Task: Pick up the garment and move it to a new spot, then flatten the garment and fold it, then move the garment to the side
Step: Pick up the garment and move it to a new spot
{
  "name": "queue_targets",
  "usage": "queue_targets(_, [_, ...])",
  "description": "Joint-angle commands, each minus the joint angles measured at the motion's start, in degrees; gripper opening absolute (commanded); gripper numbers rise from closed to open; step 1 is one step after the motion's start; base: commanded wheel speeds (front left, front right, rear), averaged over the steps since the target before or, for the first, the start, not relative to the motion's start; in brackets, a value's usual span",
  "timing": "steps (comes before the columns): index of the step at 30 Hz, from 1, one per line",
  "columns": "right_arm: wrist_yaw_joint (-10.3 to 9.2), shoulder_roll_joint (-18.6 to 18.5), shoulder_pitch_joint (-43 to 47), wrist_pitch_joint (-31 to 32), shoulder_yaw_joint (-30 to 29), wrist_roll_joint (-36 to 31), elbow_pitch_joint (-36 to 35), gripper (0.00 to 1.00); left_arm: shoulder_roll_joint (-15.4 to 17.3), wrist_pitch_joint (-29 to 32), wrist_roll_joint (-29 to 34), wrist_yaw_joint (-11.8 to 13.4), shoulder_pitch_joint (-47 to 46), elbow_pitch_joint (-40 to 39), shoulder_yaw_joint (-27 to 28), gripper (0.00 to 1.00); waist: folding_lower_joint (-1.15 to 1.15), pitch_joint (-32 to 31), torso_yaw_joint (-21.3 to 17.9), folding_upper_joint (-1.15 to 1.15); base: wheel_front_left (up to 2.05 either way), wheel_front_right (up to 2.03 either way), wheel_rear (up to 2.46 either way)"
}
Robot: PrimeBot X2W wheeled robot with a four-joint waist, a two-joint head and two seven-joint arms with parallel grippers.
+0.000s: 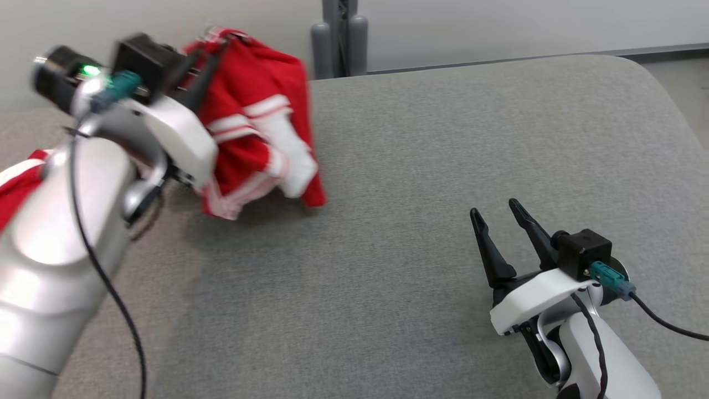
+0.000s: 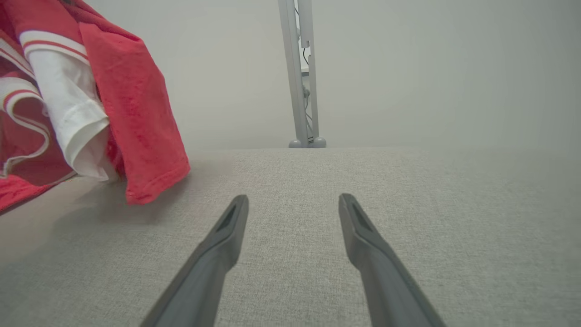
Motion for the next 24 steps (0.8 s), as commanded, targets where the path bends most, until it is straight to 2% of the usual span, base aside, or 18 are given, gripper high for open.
queue_targets(1, [0.01, -0.2, 0.7, -0.3, -0.3, -0.2, -0.2, 1.0, -0.4, 0.1, 0.0, -0.2, 0.9, -1.3, -0.8, 0.0, 0.0, 0.0, -0.9, 0.0, 0.0, 0.0, 0.0])
queue_targets(6, [0.01, -0.1, 0.9, -0.3, -1.4, -0.5, -0.6, 1.0, -3.0, 1.1, -0.7, -0.1, 3.8, -6.8, -4.2, 0.0, 0.0, -0.1, -2.2, 0.0, 0.0, 0.0, 0.0])
queue_targets(11, [0.01, -0.1, 1.1, -0.3, -1.7, -0.7, -1.0, 1.0, -4.8, 0.8, -1.6, 0.1, 7.9, -7.3, -6.3, 0.0, 0.0, 0.1, -2.7, 0.0, 0.0, 0.0, 0.0])
queue_targets(15, [0.01, -0.1, 1.3, -0.3, -2.1, -0.9, -1.2, 1.0, -6.8, -0.2, -2.1, 0.1, 11.8, -4.2, -8.8, 0.0, 0.0, 0.2, -2.2, 0.0, 0.0, 0.0, 0.0])
queue_targets(23, [0.01, -0.1, 0.7, -0.3, -1.2, -0.6, -1.1, 1.0, -13.7, -5.6, -4.5, -0.1, 16.9, 6.6, -13.1, 0.0, 0.0, 0.1, -1.1, 0.0, 0.0, 0.0, 0.0])
queue_targets(24, [0.01, -0.1, 0.8, -0.3, -1.1, -0.6, -1.0, 1.0, -14.4, -6.6, -4.7, -0.1, 16.9, 7.6, -13.3, 0.03, 0.0, 0.0, -0.9, 0.0, 0.0, 0.0, 0.0])
